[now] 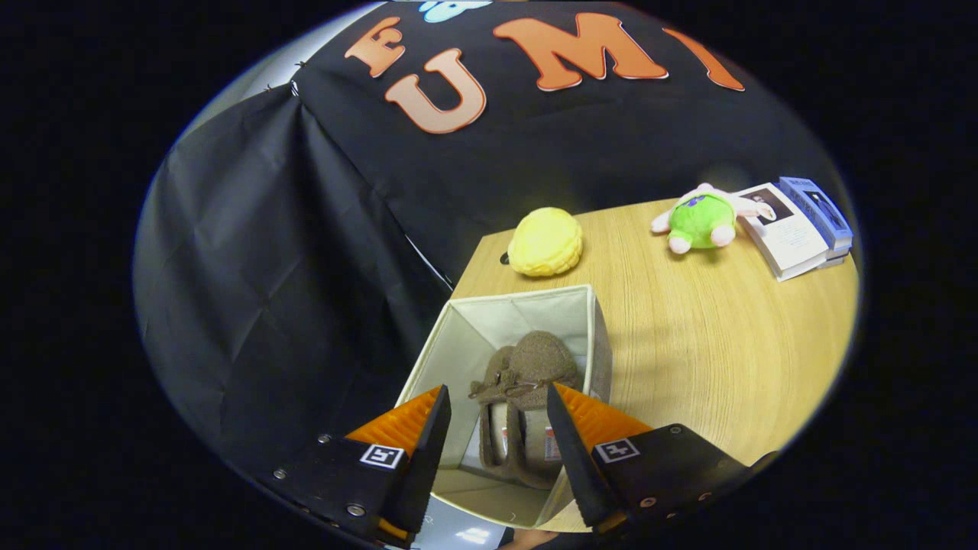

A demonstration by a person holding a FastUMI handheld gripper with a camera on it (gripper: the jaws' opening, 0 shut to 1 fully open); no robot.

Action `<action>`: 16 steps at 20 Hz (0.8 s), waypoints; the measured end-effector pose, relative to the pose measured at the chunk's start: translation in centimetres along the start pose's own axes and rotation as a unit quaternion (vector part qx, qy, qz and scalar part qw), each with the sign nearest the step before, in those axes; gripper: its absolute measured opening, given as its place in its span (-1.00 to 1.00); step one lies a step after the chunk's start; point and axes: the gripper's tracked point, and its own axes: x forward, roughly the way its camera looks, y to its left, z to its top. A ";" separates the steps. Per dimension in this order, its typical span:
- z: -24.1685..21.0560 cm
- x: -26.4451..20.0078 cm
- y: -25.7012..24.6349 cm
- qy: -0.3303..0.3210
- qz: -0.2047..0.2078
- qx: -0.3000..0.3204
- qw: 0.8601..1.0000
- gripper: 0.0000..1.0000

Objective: Open the storage box then place both shoes into the box .Put the left shoe in first, then the right shoe, with the right side of both shoes facing outward in a uniform manner.

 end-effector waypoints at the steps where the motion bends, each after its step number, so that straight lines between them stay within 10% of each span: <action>1: 0.9 -1.3 -0.5 -0.024 -0.003 -0.007 1.000 0.59; 16: 8.6 -18.9 -10.4 -0.305 -0.089 -0.178 0.931 0.97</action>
